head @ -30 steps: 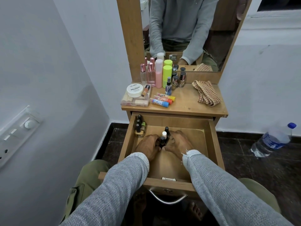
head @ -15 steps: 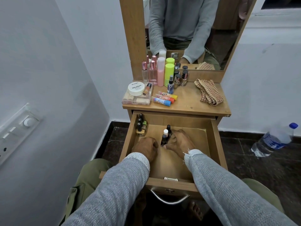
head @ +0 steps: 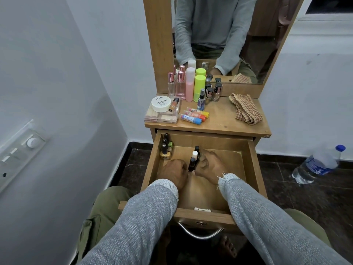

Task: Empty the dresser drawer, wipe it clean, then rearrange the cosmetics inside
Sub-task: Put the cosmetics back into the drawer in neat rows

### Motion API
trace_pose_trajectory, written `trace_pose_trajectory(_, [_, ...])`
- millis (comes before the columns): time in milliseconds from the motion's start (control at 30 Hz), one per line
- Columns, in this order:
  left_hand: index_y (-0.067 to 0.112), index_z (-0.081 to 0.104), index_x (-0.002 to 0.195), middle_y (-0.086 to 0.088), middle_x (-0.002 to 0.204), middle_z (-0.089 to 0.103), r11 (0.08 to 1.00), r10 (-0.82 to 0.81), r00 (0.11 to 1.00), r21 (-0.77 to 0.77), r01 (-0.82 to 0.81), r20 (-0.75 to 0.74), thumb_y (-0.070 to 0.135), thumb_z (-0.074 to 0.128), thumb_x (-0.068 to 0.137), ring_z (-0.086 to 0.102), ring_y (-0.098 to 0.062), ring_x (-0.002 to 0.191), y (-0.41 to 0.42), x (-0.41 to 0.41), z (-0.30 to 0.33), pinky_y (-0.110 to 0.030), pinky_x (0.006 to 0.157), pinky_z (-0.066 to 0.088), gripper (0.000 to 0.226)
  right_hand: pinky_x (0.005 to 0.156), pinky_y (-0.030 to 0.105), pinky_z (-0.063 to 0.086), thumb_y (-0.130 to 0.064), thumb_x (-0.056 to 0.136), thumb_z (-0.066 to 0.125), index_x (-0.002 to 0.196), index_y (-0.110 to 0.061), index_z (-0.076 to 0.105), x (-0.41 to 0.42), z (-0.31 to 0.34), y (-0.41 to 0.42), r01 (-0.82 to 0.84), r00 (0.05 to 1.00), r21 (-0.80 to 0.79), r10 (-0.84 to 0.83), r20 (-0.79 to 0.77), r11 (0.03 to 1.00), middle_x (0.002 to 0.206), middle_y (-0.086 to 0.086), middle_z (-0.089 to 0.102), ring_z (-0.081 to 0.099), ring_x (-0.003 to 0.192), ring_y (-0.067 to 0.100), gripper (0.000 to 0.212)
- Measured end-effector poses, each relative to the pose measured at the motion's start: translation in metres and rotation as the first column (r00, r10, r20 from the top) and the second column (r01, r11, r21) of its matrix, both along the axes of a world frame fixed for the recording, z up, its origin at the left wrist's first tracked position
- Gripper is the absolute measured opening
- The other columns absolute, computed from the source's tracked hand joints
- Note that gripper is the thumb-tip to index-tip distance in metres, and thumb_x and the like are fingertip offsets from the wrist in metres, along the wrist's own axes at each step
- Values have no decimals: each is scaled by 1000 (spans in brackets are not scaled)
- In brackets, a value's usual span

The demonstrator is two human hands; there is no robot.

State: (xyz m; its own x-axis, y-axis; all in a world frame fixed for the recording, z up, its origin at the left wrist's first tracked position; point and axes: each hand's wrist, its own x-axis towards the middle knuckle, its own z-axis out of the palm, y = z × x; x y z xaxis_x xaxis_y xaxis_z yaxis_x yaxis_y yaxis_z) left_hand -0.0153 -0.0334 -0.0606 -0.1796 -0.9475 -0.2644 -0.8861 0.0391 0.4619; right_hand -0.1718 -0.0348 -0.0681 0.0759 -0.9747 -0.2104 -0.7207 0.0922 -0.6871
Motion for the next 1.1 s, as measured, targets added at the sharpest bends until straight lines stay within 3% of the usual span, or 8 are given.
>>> trace_pose_trajectory(100, [21,63,106,-4,109,66,999,-10,1000,-31,10,11,26,59,92,61,-25,101,1,-3,4,-35,86,51,16,90,25,36,0,87,60,145,-8,32,-4,1,1,3,1000,-32,-3,3,999,114,-6,34,40,90,4,65])
trace_pose_trajectory(200, [20,60,108,-5,107,65,998,-38,999,-47,39,18,31,64,88,61,-27,100,0,-6,5,-36,85,51,23,97,35,47,-7,84,45,142,-28,37,-7,-4,0,42,999,-103,-38,36,994,121,-4,49,54,104,13,63])
trace_pose_trajectory(267, [21,59,110,-4,107,66,997,-52,998,-57,54,28,32,64,88,62,-27,101,0,-8,5,-36,84,51,26,97,38,48,-6,80,44,136,-35,43,-10,-9,-3,34,999,-102,-31,31,994,123,1,49,55,108,19,63])
trace_pose_trajectory(533, [22,62,111,-2,109,67,998,-68,998,-17,68,7,33,64,87,62,-24,101,-3,-7,7,-35,85,50,26,84,26,48,2,84,54,116,-23,55,-9,-9,-7,7,1000,-111,-4,25,994,104,-5,51,56,84,9,41])
trace_pose_trajectory(667, [24,64,112,0,111,66,998,-57,998,42,57,3,36,64,89,61,-21,101,0,0,4,-35,90,49,27,90,34,51,4,81,54,119,-24,55,-10,-16,-8,-5,998,-126,13,61,992,108,-5,51,59,87,13,48])
trace_pose_trajectory(800, [25,64,109,-6,111,68,998,64,998,-21,-65,-23,35,66,87,63,-28,102,1,7,2,-42,91,52,25,88,35,51,5,77,51,118,-22,55,-9,-12,-7,-36,998,-125,43,55,992,101,-2,55,58,84,13,50])
trace_pose_trajectory(1000, [18,62,114,-10,111,68,969,204,970,-110,-219,-131,31,64,90,63,-31,105,-3,-1,6,-42,93,51,27,85,37,54,-1,76,54,118,-23,55,-9,-8,-3,-83,996,-92,84,11,992,101,0,60,62,88,18,47])
trace_pose_trajectory(1100, [16,62,111,-10,108,68,966,206,967,-123,-225,-151,27,63,91,64,-30,103,-7,-5,5,-40,91,52,23,73,21,55,1,79,61,109,-18,60,-4,-6,-3,-78,996,-42,79,32,996,99,3,60,63,80,16,36])
